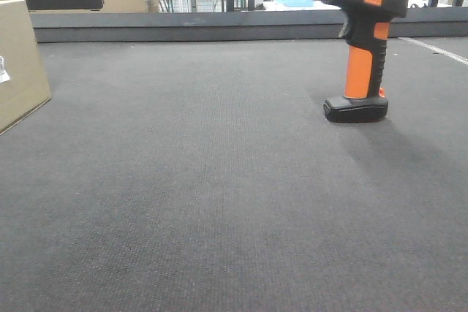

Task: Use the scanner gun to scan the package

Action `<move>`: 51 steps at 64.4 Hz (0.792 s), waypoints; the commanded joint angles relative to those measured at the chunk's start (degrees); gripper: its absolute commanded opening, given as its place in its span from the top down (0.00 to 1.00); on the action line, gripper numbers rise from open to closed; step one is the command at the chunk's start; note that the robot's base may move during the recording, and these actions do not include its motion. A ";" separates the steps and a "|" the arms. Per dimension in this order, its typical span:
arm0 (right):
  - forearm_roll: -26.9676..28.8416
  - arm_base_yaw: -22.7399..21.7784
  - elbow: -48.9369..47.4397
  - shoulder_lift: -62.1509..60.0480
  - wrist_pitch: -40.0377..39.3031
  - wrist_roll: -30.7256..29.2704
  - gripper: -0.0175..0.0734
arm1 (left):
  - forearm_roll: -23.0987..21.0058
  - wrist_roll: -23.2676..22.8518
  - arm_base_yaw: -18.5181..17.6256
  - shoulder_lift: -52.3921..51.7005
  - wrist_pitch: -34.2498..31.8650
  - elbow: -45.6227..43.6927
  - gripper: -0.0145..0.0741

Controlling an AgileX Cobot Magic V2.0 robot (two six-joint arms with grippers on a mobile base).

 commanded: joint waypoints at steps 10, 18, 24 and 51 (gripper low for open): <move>-0.12 -0.14 0.01 -0.16 -1.42 -0.03 0.99 | -0.54 -0.40 -0.28 -0.98 0.09 0.19 0.96; -0.12 -0.14 0.01 -0.16 -1.42 -0.03 0.99 | -0.54 -0.40 -0.28 -0.98 -0.01 0.19 0.96; -0.12 -0.14 0.01 -0.16 -1.42 -0.03 0.99 | -0.54 -0.40 -0.28 -0.98 -0.01 0.19 0.96; -0.12 -0.14 0.01 -0.16 -1.42 -0.03 0.99 | -0.54 -0.40 -0.28 -0.98 -0.01 0.19 0.96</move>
